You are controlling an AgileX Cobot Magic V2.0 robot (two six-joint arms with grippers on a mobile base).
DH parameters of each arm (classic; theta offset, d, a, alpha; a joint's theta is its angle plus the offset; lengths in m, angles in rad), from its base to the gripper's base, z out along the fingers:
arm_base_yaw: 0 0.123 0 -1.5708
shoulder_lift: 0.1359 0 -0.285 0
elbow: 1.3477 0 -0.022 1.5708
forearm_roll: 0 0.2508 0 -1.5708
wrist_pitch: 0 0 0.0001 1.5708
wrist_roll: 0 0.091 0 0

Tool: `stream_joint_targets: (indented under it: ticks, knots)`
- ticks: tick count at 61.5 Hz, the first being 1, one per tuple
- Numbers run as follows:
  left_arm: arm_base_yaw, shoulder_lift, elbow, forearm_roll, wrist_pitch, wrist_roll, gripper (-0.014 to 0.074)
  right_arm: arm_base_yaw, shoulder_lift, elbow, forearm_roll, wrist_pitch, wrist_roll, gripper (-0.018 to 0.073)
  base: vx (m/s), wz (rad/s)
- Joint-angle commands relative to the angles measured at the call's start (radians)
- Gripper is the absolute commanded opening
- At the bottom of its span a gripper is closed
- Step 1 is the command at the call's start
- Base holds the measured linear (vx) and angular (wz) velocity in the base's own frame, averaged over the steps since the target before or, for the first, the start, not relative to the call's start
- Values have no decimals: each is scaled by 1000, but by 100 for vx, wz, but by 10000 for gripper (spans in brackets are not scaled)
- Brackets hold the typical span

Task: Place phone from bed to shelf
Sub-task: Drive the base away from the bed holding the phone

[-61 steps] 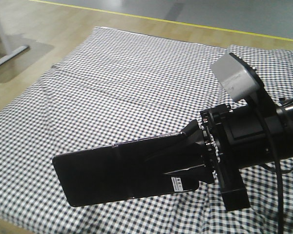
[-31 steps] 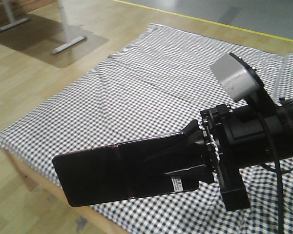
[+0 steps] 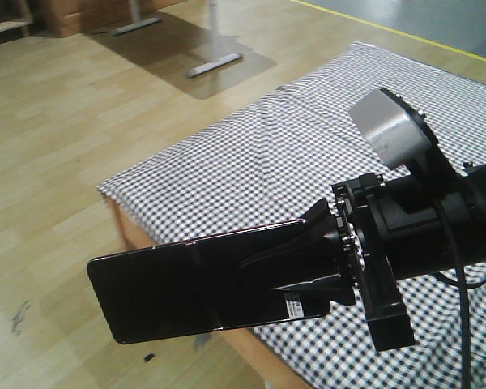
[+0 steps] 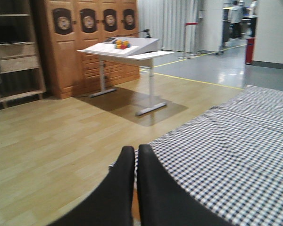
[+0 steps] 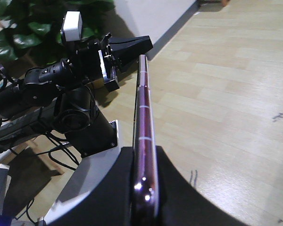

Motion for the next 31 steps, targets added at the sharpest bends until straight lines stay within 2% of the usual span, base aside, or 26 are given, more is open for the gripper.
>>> stream_joint_targets:
  ticks: [1, 31]
  knots:
    - [3, -6, -25, -10, -73, -9, 1, -2, -25, -24, 93, 74, 0, -3, -13, 50]
    - [3, -6, -25, -10, -73, -9, 1, -2, -25, -24, 93, 74, 0, -3, -13, 51]
